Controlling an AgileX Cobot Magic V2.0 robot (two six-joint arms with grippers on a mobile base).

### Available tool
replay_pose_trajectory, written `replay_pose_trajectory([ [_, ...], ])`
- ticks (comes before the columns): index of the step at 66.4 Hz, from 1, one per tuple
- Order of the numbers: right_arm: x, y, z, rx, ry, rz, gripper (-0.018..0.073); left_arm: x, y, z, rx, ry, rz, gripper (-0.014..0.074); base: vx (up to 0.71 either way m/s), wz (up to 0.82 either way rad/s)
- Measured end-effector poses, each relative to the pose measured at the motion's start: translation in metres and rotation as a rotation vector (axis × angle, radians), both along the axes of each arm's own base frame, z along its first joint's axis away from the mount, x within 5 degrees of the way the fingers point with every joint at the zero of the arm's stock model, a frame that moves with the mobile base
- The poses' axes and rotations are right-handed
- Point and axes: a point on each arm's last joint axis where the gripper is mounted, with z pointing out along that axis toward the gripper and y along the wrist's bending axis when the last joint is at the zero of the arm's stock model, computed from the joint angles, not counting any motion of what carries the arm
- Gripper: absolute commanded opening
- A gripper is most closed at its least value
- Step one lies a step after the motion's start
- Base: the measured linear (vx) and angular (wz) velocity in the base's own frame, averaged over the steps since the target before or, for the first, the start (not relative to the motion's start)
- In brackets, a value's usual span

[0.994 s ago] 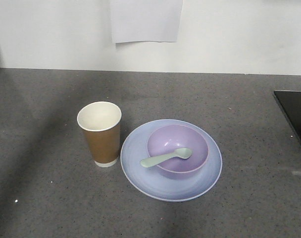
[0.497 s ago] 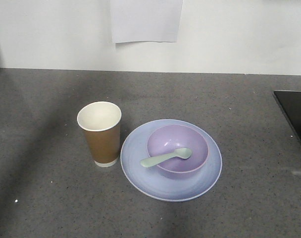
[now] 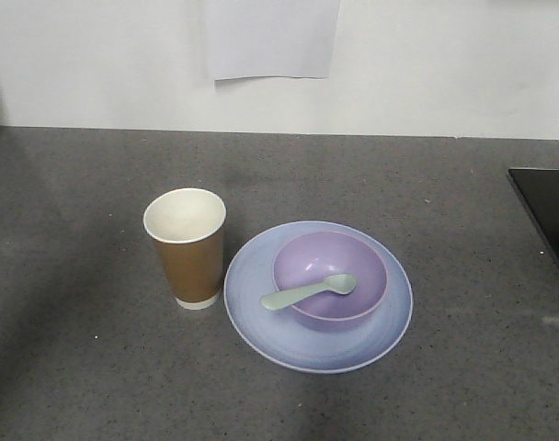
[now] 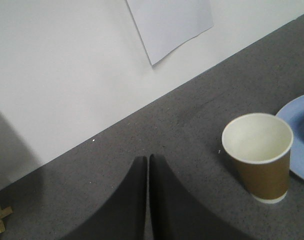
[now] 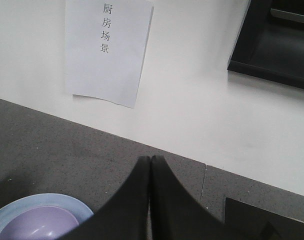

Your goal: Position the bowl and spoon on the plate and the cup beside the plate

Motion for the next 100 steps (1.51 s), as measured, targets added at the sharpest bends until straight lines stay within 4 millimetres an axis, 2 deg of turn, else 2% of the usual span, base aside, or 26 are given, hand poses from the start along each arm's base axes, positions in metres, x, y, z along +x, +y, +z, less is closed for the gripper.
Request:
replay_pose_trajectory([
  [8,0.0,0.0,0.0,0.0,0.0,0.0,-0.0009,-0.019,0.008,-0.045,-0.058,-0.089,0.025,-0.0006,0.0,0.0],
  [19,0.0,0.0,0.0,0.0,0.0,0.0,-0.0009,-0.033,0.016,-0.106,-0.212,-0.174,0.101,-0.0006,0.0,0.0],
  [26,0.0,0.0,0.0,0.0,0.0,0.0,-0.0009,-0.044,0.02,-0.135,-0.282,-0.206,0.136,-0.0006,0.0,0.0],
  [39,0.0,0.0,0.0,0.0,0.0,0.0,-0.0009,-0.061,0.027,-0.17,-0.34,-0.259,0.201,-0.0006,0.0,0.0],
  [50,0.0,0.0,0.0,0.0,0.0,0.0,-0.0009,-0.068,0.03,-0.186,-0.394,-0.286,0.253,-0.0006,0.0,0.0],
  [68,0.0,0.0,0.0,0.0,0.0,0.0,-0.0009,-0.069,0.032,-0.215,-0.468,-0.28,0.29,-0.0006,0.0,0.0],
  [100,0.0,0.0,0.0,0.001,0.001,0.0,-0.0009,-0.069,0.032,-0.215,-0.491,-0.283,0.296,-0.0006,0.0,0.0],
])
